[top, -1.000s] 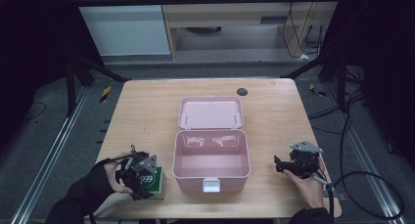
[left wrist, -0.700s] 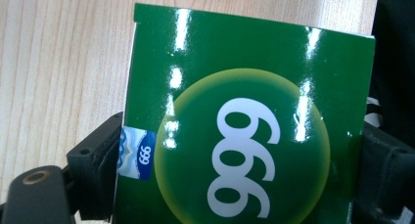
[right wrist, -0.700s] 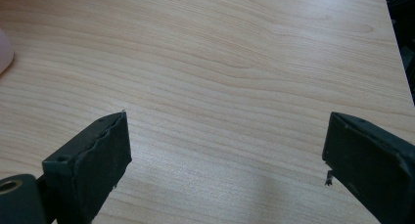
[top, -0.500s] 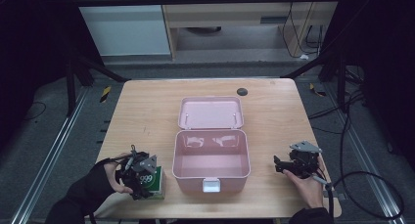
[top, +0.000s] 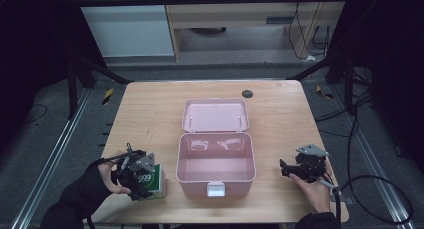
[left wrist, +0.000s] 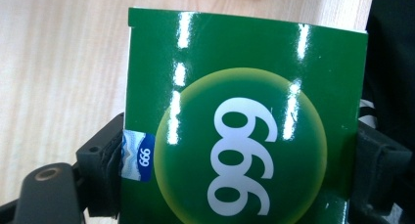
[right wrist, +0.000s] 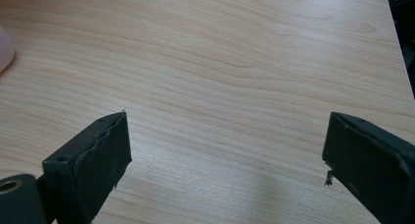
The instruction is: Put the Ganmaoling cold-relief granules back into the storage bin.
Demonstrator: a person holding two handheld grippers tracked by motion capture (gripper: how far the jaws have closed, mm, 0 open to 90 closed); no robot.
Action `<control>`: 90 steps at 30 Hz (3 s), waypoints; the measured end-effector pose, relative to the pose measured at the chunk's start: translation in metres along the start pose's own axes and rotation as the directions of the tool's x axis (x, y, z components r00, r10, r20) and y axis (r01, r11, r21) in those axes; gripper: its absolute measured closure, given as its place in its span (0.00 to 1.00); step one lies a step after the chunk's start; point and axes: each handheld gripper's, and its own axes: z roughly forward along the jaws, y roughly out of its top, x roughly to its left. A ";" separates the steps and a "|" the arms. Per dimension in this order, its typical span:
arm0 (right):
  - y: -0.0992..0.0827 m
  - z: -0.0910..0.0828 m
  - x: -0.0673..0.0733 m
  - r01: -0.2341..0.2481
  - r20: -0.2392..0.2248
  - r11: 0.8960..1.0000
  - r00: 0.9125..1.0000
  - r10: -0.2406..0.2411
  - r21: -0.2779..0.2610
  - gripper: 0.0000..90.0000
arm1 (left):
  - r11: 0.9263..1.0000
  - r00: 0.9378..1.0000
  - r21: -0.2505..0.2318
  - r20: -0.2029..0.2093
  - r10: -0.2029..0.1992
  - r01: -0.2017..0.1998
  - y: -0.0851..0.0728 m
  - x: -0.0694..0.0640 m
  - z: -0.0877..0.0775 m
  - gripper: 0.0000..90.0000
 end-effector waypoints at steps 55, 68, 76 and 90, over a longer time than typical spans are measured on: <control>0.000 0.001 0.001 -0.001 -0.005 1.000 1.000 0.001 0.003 0.05 | 0.984 0.998 -0.175 -0.054 0.032 -0.041 0.053 0.014 -0.097 0.16; 0.000 0.001 0.001 -0.002 -0.003 1.000 1.000 0.002 0.001 0.05 | 0.984 0.995 -0.158 -0.053 0.080 -0.087 0.084 0.013 -0.101 0.16; 0.000 0.001 0.000 -0.002 -0.002 1.000 1.000 0.002 0.003 0.05 | 0.981 0.993 -0.157 -0.047 0.105 -0.111 0.105 0.013 -0.100 0.16; -0.001 0.001 0.001 0.005 -0.005 1.000 1.000 -0.005 0.003 0.05 | 0.976 0.989 -0.157 -0.037 0.145 -0.149 0.134 0.013 -0.086 0.16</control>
